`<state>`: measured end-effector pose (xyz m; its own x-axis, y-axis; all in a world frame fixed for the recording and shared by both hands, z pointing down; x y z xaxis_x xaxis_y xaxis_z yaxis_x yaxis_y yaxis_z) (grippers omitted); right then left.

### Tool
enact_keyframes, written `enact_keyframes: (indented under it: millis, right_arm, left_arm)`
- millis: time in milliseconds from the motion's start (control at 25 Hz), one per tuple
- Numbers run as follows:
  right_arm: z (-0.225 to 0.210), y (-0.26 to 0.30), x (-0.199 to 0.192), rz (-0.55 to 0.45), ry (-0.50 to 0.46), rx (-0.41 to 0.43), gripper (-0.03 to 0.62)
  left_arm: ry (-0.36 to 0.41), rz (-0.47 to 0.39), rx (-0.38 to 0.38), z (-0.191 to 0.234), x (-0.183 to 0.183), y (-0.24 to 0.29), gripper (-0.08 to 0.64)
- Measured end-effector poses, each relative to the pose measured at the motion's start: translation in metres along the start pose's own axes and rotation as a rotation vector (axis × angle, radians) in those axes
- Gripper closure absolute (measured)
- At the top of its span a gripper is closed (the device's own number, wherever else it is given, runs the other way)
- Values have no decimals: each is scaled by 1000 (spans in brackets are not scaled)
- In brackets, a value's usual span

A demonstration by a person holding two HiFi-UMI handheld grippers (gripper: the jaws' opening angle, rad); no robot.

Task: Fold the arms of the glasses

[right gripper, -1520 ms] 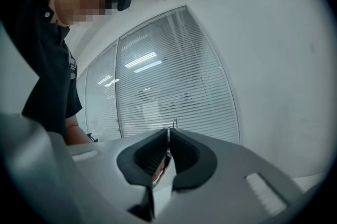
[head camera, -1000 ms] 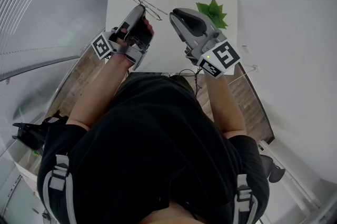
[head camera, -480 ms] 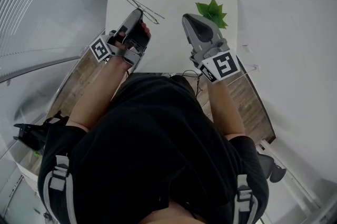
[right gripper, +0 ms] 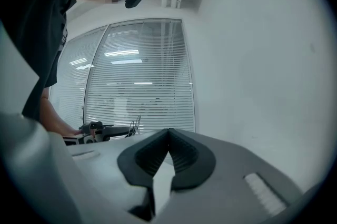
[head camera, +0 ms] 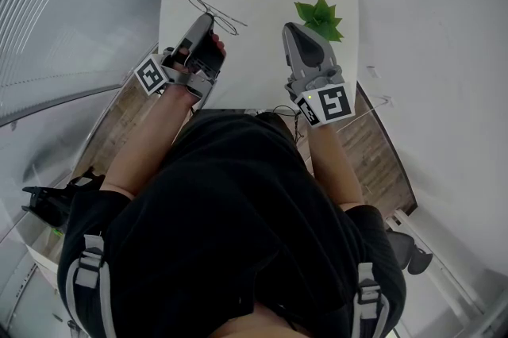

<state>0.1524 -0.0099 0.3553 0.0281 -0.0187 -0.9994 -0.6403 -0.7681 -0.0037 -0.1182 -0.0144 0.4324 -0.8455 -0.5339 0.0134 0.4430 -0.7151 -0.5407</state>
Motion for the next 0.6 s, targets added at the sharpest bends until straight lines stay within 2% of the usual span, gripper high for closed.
enact_keyframes:
  millis: [600]
  right_arm:
    - [-5,5,5,-20,12,7,581]
  left_arm:
    - [-5,-1,1,-1,0,0,546]
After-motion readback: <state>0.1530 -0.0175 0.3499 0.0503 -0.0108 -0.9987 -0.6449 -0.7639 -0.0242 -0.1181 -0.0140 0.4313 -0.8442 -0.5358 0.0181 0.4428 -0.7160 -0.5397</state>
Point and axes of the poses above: the fingertips, and each gripper's own axes: y forward along the fingers, z to its left, x out of its top, the point moved 10 cm from there along -y, backward along the fingers, and after that the axes turned 6 degrees about -x, right-handed, at the moved point
